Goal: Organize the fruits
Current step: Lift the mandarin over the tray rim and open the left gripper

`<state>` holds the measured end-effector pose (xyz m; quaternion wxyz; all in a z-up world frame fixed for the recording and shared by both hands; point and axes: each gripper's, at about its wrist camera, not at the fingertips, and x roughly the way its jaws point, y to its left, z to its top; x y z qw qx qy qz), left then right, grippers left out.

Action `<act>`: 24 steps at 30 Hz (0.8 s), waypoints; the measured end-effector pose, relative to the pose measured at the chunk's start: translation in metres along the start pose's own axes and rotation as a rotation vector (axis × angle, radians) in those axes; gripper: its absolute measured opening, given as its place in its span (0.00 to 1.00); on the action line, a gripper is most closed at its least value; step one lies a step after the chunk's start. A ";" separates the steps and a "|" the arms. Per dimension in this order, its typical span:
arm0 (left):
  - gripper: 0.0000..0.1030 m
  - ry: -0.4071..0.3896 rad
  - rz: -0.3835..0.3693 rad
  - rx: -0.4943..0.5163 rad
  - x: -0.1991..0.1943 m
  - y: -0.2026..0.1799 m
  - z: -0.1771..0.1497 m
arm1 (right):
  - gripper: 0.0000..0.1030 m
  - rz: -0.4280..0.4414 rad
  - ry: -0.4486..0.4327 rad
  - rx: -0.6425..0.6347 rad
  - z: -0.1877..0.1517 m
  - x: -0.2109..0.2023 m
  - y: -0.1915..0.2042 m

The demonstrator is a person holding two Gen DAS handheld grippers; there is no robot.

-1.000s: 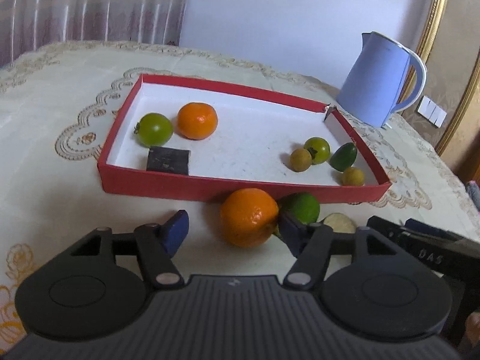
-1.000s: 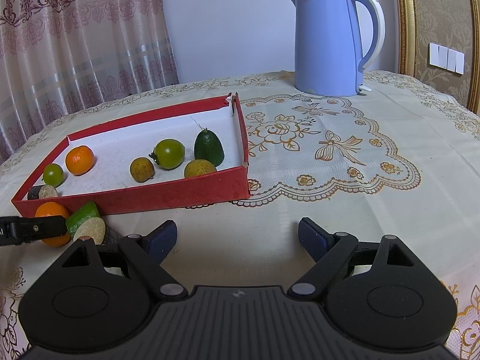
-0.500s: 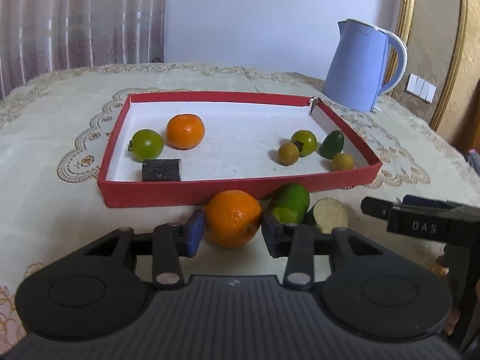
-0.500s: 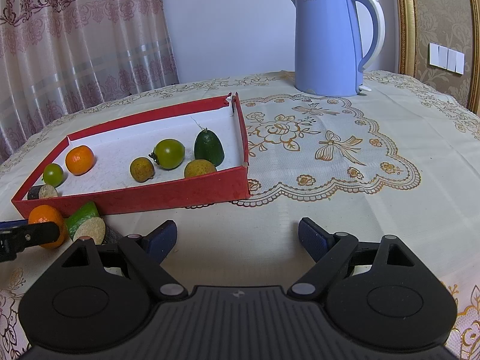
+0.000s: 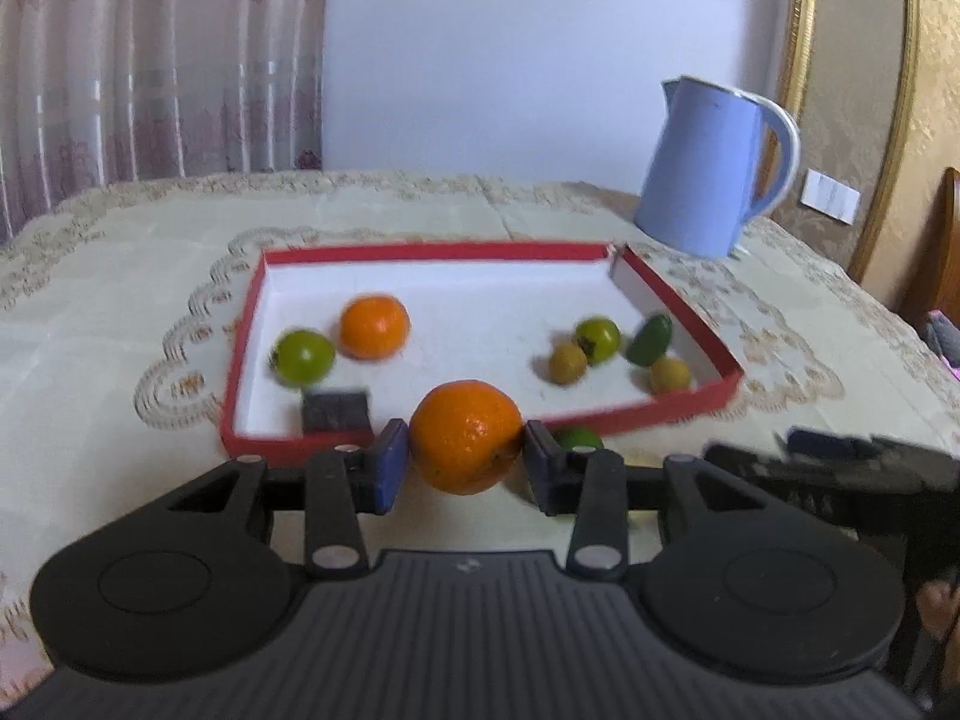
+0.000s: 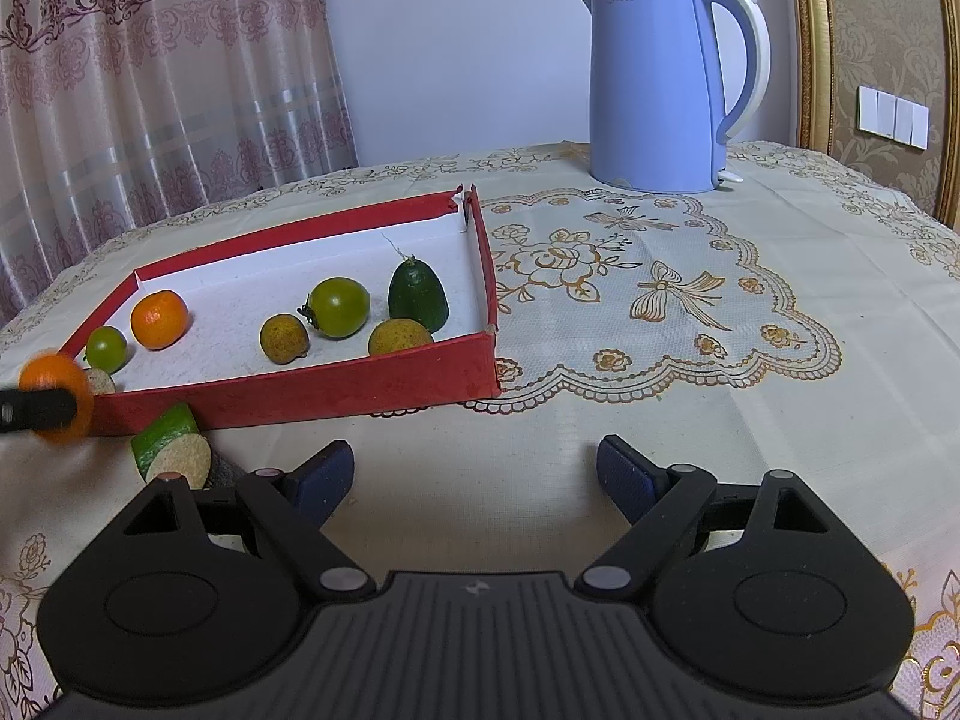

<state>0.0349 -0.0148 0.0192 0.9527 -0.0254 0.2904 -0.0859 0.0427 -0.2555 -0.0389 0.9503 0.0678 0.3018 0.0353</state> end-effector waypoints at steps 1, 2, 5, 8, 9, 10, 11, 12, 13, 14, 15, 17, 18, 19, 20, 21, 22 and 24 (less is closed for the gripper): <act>0.36 -0.007 0.010 -0.003 0.003 0.002 0.005 | 0.86 0.000 0.000 0.000 0.000 0.000 0.000; 0.36 -0.009 0.015 -0.001 0.005 0.003 0.009 | 0.86 0.000 0.000 0.000 0.000 0.000 0.000; 0.36 0.005 0.045 -0.008 0.022 0.011 0.018 | 0.86 0.000 0.000 -0.002 0.000 0.000 0.000; 0.37 0.030 0.058 -0.032 0.041 0.021 0.024 | 0.86 0.000 0.001 -0.002 0.000 0.000 0.000; 0.37 0.026 0.057 -0.038 0.043 0.023 0.025 | 0.86 -0.001 0.001 -0.003 0.000 0.000 0.000; 0.37 0.028 0.060 -0.036 0.047 0.023 0.027 | 0.86 -0.001 0.001 -0.003 0.000 0.000 0.000; 0.37 0.028 0.064 -0.032 0.049 0.023 0.028 | 0.86 -0.001 0.001 -0.004 0.000 0.000 0.000; 0.37 0.030 0.069 -0.027 0.051 0.022 0.029 | 0.86 -0.002 0.001 -0.005 0.000 0.000 0.000; 0.37 0.030 0.073 -0.023 0.055 0.021 0.030 | 0.86 -0.002 0.002 -0.006 0.000 0.000 0.000; 0.37 0.030 0.075 -0.019 0.057 0.021 0.030 | 0.86 -0.002 0.002 -0.006 0.000 0.000 0.000; 0.37 0.031 0.076 -0.014 0.061 0.021 0.030 | 0.86 -0.002 0.002 -0.007 0.000 0.000 0.000; 0.37 0.033 0.087 -0.021 0.068 0.022 0.030 | 0.86 -0.002 0.002 -0.007 0.000 0.001 0.000; 0.37 0.031 0.091 -0.020 0.070 0.022 0.030 | 0.86 -0.002 0.002 -0.008 0.000 0.001 0.000; 0.37 0.027 0.095 -0.018 0.073 0.023 0.030 | 0.86 -0.002 0.003 -0.008 0.000 0.001 0.000; 0.37 0.025 0.099 -0.017 0.075 0.023 0.030 | 0.86 -0.003 0.003 -0.008 0.000 0.000 0.000; 0.37 0.026 0.100 -0.016 0.077 0.023 0.030 | 0.86 -0.003 0.003 -0.008 0.000 0.000 0.000; 0.37 0.030 0.100 -0.016 0.079 0.023 0.031 | 0.86 -0.002 0.003 -0.008 0.000 0.001 0.000; 0.37 0.033 0.103 -0.016 0.081 0.023 0.032 | 0.87 -0.002 0.003 -0.009 0.000 0.000 0.000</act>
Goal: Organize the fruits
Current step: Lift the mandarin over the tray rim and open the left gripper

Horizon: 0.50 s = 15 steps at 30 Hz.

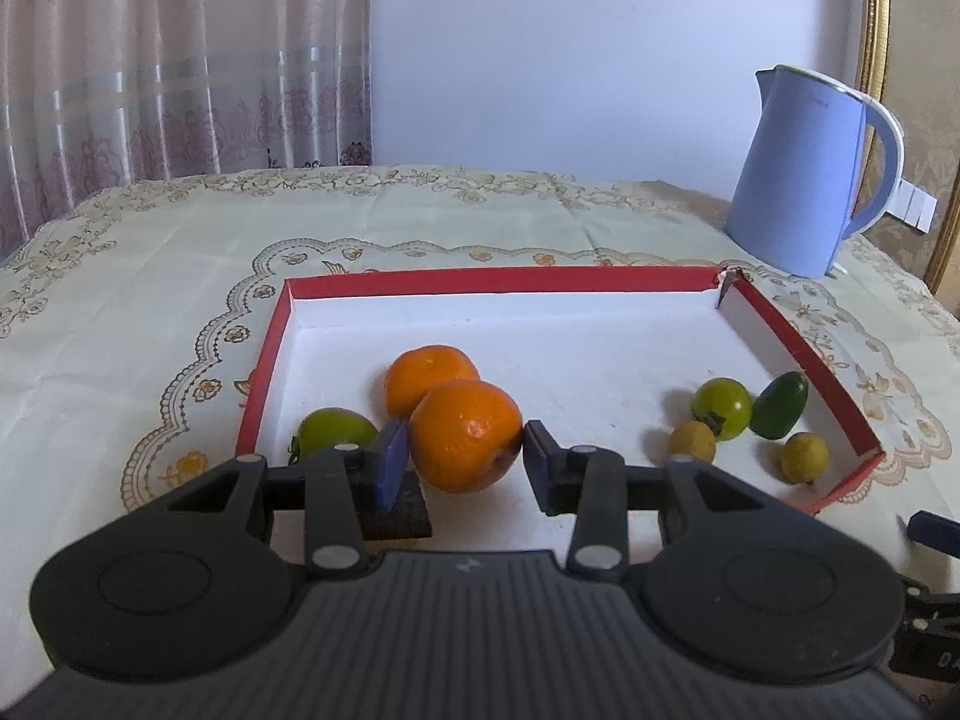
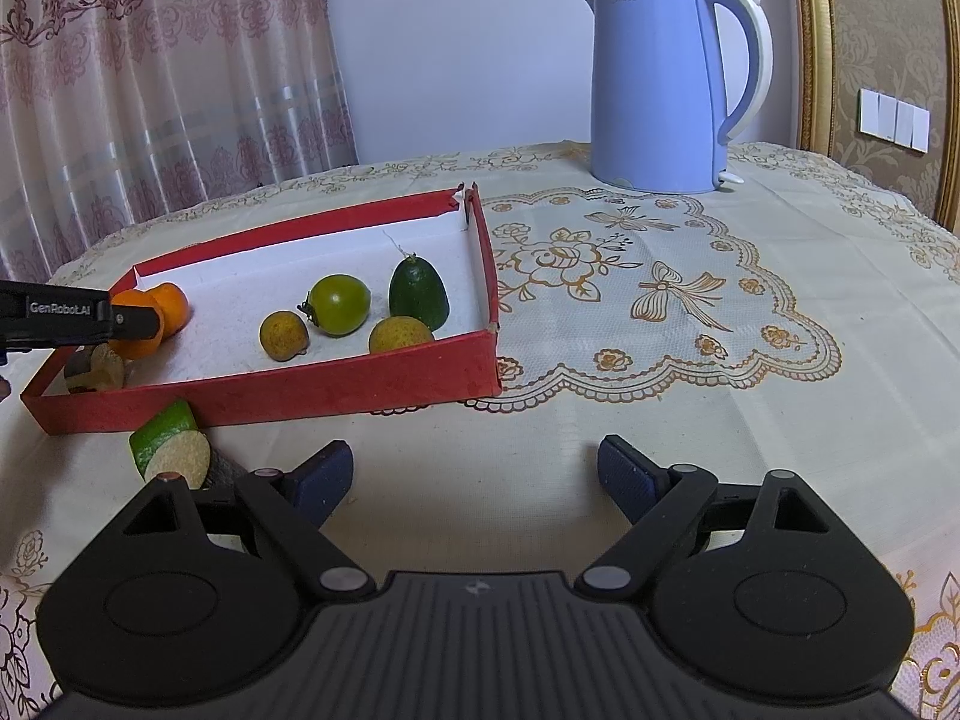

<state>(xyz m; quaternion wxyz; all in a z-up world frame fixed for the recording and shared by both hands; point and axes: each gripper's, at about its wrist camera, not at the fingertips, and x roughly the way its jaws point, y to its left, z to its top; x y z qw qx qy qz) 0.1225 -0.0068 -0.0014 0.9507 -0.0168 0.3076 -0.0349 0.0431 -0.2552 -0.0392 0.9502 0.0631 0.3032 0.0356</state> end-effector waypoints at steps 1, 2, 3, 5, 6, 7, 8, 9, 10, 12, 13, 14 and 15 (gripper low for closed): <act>0.37 0.003 -0.001 -0.001 0.001 0.000 0.000 | 0.87 0.000 0.000 0.000 0.000 0.000 0.000; 0.37 0.007 -0.002 0.001 0.003 0.000 0.000 | 0.87 -0.001 0.001 -0.001 0.000 0.000 0.000; 0.37 0.010 0.002 0.004 0.005 -0.001 0.000 | 0.87 -0.001 0.001 -0.002 0.000 0.000 0.000; 0.37 0.014 0.012 0.009 0.009 -0.001 0.001 | 0.87 -0.001 0.001 -0.003 0.000 0.000 0.000; 0.37 0.020 0.016 0.007 0.011 -0.001 0.001 | 0.87 -0.001 0.001 -0.003 0.000 0.000 0.000; 0.37 0.020 0.014 -0.002 0.012 0.000 0.001 | 0.87 -0.001 0.001 -0.003 0.000 0.000 0.000; 0.37 0.022 0.011 -0.006 0.013 0.001 0.001 | 0.87 -0.002 0.001 -0.003 0.000 0.000 0.000; 0.37 0.024 0.011 -0.006 0.013 0.001 0.002 | 0.87 -0.002 0.001 -0.003 0.000 0.000 0.000; 0.37 0.025 0.012 -0.005 0.013 0.001 0.002 | 0.87 -0.001 0.001 -0.003 0.000 0.000 0.000; 0.38 0.026 0.014 -0.003 0.013 0.000 0.002 | 0.87 -0.002 0.001 -0.003 0.000 0.000 0.000; 0.41 0.027 0.015 -0.003 0.014 0.000 0.002 | 0.87 -0.001 0.001 -0.003 0.000 0.000 0.000; 0.43 0.029 0.018 -0.007 0.013 0.001 0.002 | 0.87 -0.001 0.001 -0.002 0.000 0.000 0.000; 0.43 0.032 0.022 -0.007 0.014 0.001 0.002 | 0.87 -0.001 0.001 -0.003 0.000 0.000 0.001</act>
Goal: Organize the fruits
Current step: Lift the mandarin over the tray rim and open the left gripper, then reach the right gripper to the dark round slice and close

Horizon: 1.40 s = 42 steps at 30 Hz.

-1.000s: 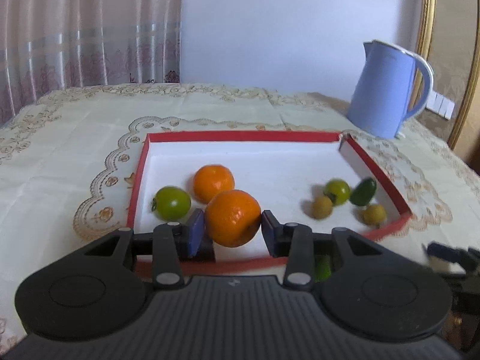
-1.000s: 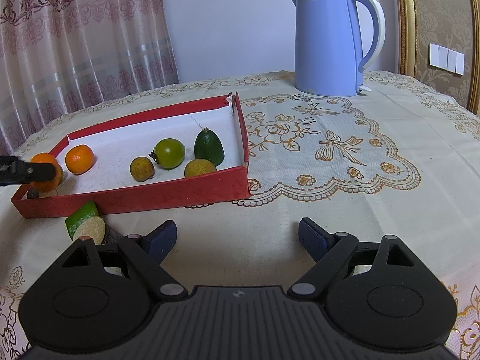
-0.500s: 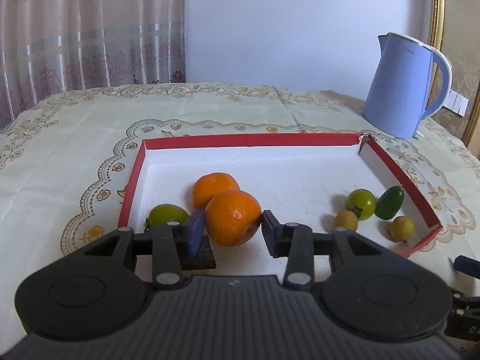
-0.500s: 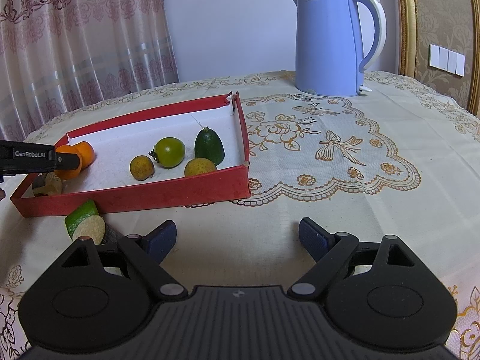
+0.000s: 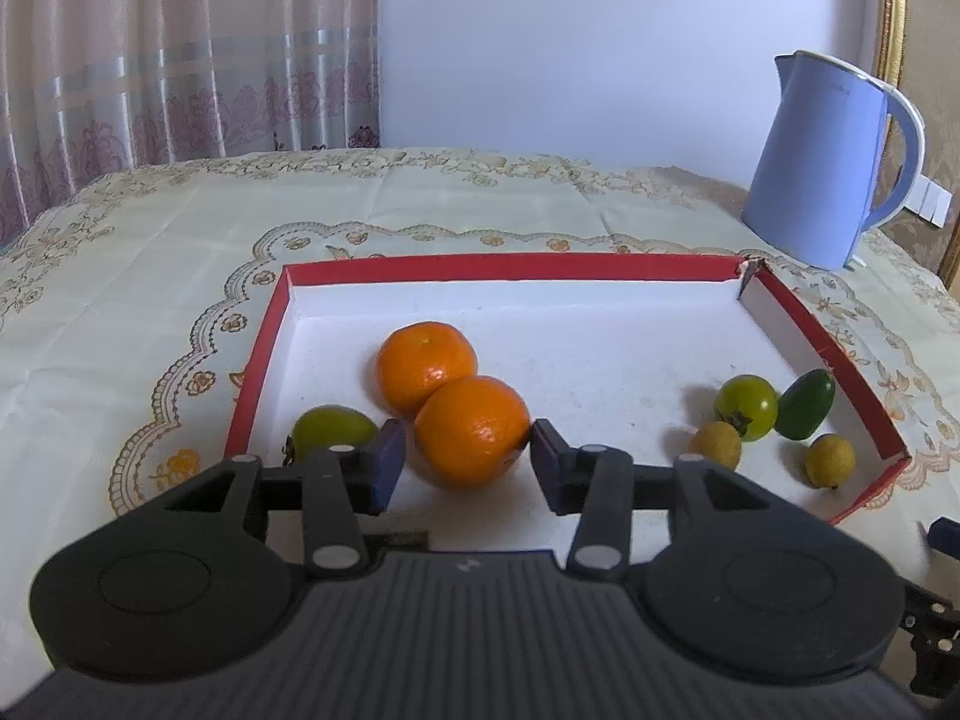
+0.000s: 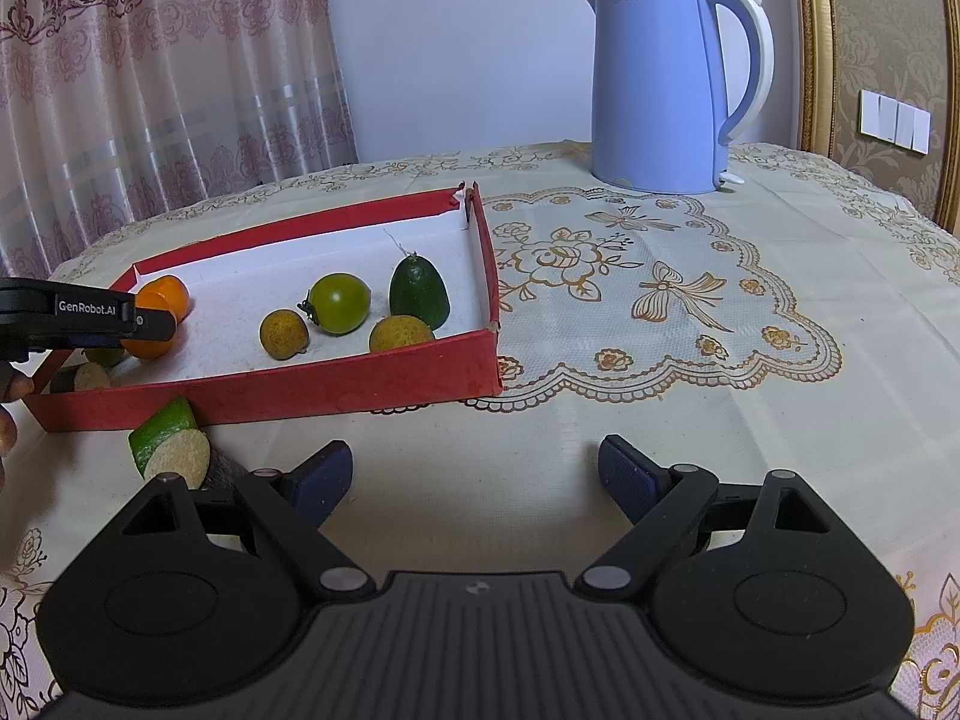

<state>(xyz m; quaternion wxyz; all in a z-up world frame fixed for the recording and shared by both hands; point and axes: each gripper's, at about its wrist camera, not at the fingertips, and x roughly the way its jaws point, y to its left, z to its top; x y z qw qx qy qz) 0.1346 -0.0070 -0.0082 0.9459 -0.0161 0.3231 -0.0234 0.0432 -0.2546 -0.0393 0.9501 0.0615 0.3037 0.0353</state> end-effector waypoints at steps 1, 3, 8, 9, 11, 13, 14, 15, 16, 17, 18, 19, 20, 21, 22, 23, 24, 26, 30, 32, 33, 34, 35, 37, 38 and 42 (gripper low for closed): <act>0.44 0.000 0.002 0.003 -0.001 0.000 0.000 | 0.87 0.000 0.000 0.000 0.000 0.000 0.000; 0.46 -0.004 0.015 0.006 -0.002 0.000 0.000 | 0.87 0.000 0.000 0.000 0.000 0.000 0.000; 0.60 -0.018 0.039 -0.001 -0.007 0.003 0.000 | 0.87 0.000 0.000 0.000 0.000 0.000 0.000; 0.61 -0.016 0.033 -0.002 -0.008 0.004 0.000 | 0.87 0.000 0.000 0.000 0.000 0.000 0.000; 0.62 -0.017 0.028 -0.006 -0.010 0.005 0.000 | 0.87 0.000 0.000 0.000 0.000 0.000 0.000; 0.66 -0.021 0.026 0.001 -0.013 0.004 0.001 | 0.87 0.000 0.000 0.000 0.000 0.000 0.000; 0.69 -0.024 0.025 0.004 -0.015 0.003 0.000 | 0.87 0.000 0.000 0.000 0.000 0.000 0.000; 0.70 -0.031 0.029 0.008 -0.017 0.002 0.000 | 0.87 0.000 0.000 0.000 0.000 0.000 0.000; 0.72 -0.041 0.036 0.015 -0.021 0.001 0.000 | 0.87 0.001 0.000 0.000 0.000 0.000 0.000; 0.74 -0.055 0.045 0.023 -0.025 0.000 -0.001 | 0.87 0.001 0.000 0.001 0.000 0.000 0.000; 0.74 -0.066 0.054 0.031 -0.030 -0.001 -0.001 | 0.87 0.001 0.000 0.000 0.000 0.000 0.000; 0.75 -0.080 0.056 0.038 -0.035 -0.002 -0.002 | 0.87 0.000 0.000 0.000 0.000 0.000 0.000; 0.78 -0.095 0.053 0.045 -0.041 -0.002 -0.002 | 0.87 0.000 0.000 0.000 0.000 0.000 0.000; 0.79 -0.105 0.056 0.050 -0.047 -0.002 -0.003 | 0.87 0.000 0.000 0.000 0.000 0.000 0.000; 0.80 -0.113 0.061 0.051 -0.054 -0.001 -0.004 | 0.87 0.000 0.000 0.000 0.000 0.000 0.000; 0.81 -0.125 0.059 0.048 -0.061 0.000 -0.006 | 0.87 0.002 -0.001 0.002 0.000 0.000 -0.001; 0.82 -0.135 0.047 0.044 -0.069 0.002 -0.009 | 0.87 0.005 -0.003 0.005 0.000 0.000 -0.001; 0.86 -0.143 0.028 0.031 -0.084 0.007 -0.017 | 0.87 0.021 -0.009 0.019 0.000 -0.002 -0.004; 0.87 -0.119 -0.013 0.025 -0.102 0.017 -0.042 | 0.87 0.121 -0.062 -0.016 -0.007 -0.020 -0.002; 0.87 -0.102 -0.030 0.008 -0.105 0.023 -0.054 | 0.87 0.137 -0.093 -0.086 -0.015 -0.032 0.009; 0.87 -0.089 -0.040 0.002 -0.106 0.026 -0.058 | 0.87 0.136 -0.116 -0.121 -0.018 -0.039 0.015; 0.87 -0.077 -0.047 -0.002 -0.105 0.028 -0.063 | 0.87 0.140 -0.135 -0.159 -0.021 -0.045 0.021; 0.87 -0.071 -0.048 -0.005 -0.105 0.029 -0.066 | 0.87 0.147 -0.144 -0.194 -0.023 -0.049 0.028; 0.87 -0.069 -0.039 -0.007 -0.102 0.030 -0.070 | 0.87 0.165 -0.153 -0.242 -0.025 -0.053 0.039; 0.87 -0.066 -0.036 -0.011 -0.101 0.031 -0.071 | 0.87 0.179 -0.155 -0.255 -0.025 -0.054 0.044; 0.87 -0.044 -0.029 -0.019 -0.093 0.035 -0.076 | 0.86 0.207 -0.137 -0.318 -0.024 -0.050 0.064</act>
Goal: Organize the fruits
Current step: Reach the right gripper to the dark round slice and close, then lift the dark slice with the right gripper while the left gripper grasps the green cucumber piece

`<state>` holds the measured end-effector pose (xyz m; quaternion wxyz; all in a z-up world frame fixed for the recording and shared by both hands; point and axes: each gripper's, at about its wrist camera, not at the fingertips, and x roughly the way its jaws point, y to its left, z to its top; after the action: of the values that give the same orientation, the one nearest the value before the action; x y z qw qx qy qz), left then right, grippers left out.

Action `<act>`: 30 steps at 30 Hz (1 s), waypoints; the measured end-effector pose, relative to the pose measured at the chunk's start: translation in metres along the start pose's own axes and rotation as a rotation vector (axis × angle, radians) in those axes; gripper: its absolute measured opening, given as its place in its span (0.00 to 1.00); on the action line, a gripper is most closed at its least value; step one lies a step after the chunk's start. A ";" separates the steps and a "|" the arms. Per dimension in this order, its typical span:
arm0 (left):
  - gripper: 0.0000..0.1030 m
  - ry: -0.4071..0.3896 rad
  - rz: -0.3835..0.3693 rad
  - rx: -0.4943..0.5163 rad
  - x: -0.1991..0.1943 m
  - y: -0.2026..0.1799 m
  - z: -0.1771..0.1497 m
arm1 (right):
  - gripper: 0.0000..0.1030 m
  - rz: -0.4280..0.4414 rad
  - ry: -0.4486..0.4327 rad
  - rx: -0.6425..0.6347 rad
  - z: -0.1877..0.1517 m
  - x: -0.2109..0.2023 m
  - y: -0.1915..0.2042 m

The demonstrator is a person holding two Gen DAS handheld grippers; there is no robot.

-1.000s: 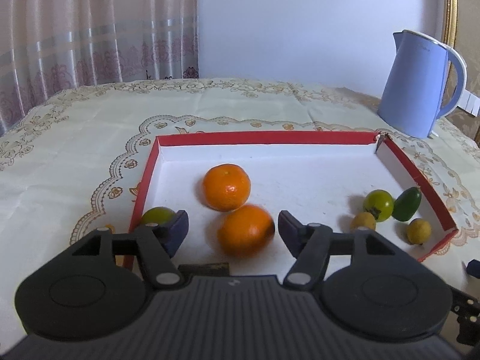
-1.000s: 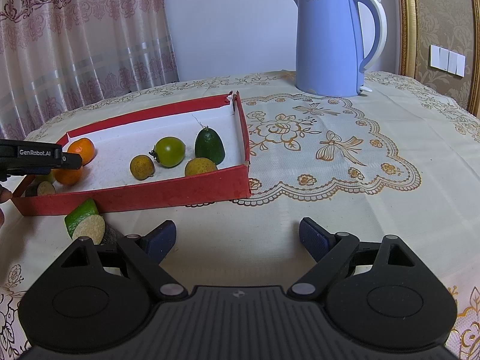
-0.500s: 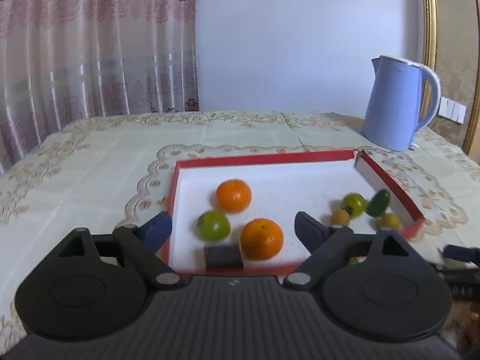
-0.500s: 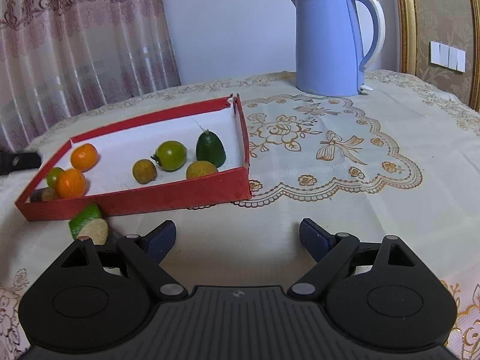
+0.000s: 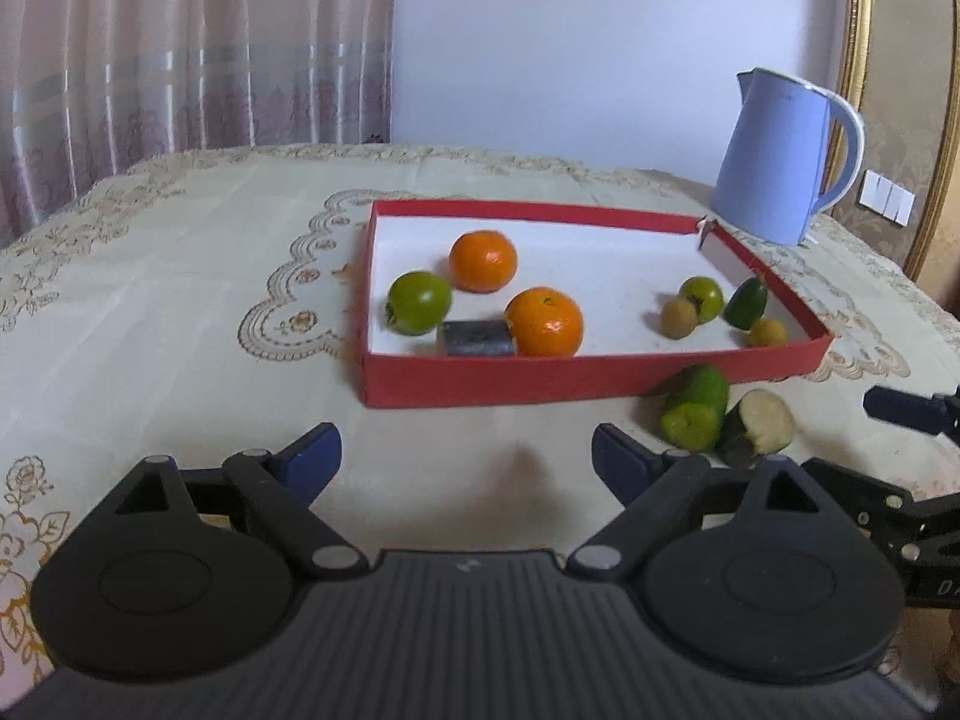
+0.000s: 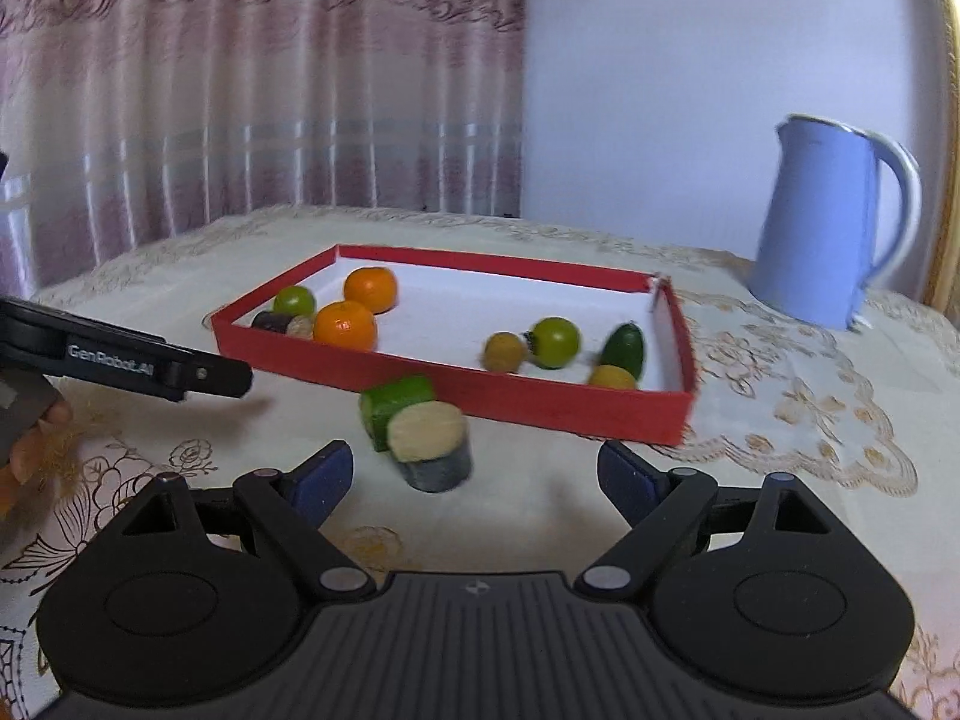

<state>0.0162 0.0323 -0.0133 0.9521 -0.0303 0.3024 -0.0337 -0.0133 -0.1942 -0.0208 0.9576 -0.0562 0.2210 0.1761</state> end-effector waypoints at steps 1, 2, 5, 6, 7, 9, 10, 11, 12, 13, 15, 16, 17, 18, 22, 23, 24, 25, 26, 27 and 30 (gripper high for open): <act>0.87 0.006 0.008 -0.004 0.003 0.002 -0.001 | 0.84 -0.005 -0.001 -0.020 0.001 0.003 0.004; 0.87 0.010 0.013 -0.009 0.004 0.004 -0.003 | 0.75 -0.011 0.002 -0.037 0.002 0.007 0.007; 0.87 0.031 0.011 -0.027 0.010 0.010 -0.007 | 0.55 0.019 0.054 -0.044 0.006 0.024 0.011; 0.87 0.031 0.009 -0.029 0.011 0.011 -0.008 | 0.52 0.026 0.078 -0.038 0.007 0.031 0.012; 0.87 0.028 0.006 -0.027 0.011 0.012 -0.009 | 0.47 0.032 0.091 -0.032 0.008 0.035 0.011; 0.89 0.021 0.006 -0.019 0.010 0.011 -0.010 | 0.44 0.040 0.092 -0.019 0.009 0.037 0.010; 0.90 0.019 0.004 -0.017 0.011 0.011 -0.010 | 0.39 0.038 0.091 -0.013 0.009 0.038 0.009; 0.92 0.019 0.003 -0.016 0.012 0.010 -0.011 | 0.33 0.043 0.089 -0.007 0.009 0.039 0.008; 0.93 0.020 0.002 -0.013 0.013 0.010 -0.011 | 0.33 0.048 0.085 -0.006 0.008 0.038 0.008; 0.94 0.018 0.002 -0.008 0.013 0.009 -0.012 | 0.33 0.038 0.083 -0.009 0.008 0.038 0.009; 0.95 0.017 -0.001 0.001 0.014 0.008 -0.013 | 0.33 0.010 0.076 0.007 0.008 0.036 0.007; 0.95 0.017 -0.003 0.000 0.014 0.009 -0.013 | 0.33 0.003 0.072 0.029 0.008 0.035 0.003; 0.96 0.016 -0.005 -0.001 0.014 0.009 -0.013 | 0.33 -0.007 0.066 0.058 0.008 0.034 -0.002; 0.96 0.015 -0.008 -0.002 0.014 0.009 -0.013 | 0.33 -0.025 0.061 0.077 0.007 0.032 -0.006; 0.97 0.016 -0.008 0.004 0.015 0.008 -0.013 | 0.33 -0.119 0.045 0.114 0.003 0.022 -0.017; 0.98 0.017 -0.009 0.006 0.015 0.007 -0.013 | 0.33 -0.132 0.041 0.112 0.002 0.020 -0.018; 0.99 0.019 -0.010 0.008 0.015 0.007 -0.013 | 0.33 -0.136 0.042 0.112 0.001 0.018 -0.020; 1.00 0.022 -0.009 0.012 0.016 0.006 -0.013 | 0.33 -0.139 0.044 0.116 0.000 0.017 -0.022; 1.00 0.023 -0.005 0.017 0.016 0.006 -0.013 | 0.33 -0.140 0.043 0.128 -0.001 0.017 -0.024; 1.00 0.024 -0.001 0.022 0.017 0.005 -0.013 | 0.33 -0.142 0.041 0.142 -0.001 0.016 -0.027; 1.00 0.025 0.004 0.026 0.017 0.004 -0.013 | 0.33 -0.151 0.053 0.176 -0.001 0.018 -0.033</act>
<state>0.0225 0.0343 -0.0342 0.9486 -0.0171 0.3140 -0.0362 0.0138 -0.2198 -0.0292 0.9632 0.0070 0.2560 0.0819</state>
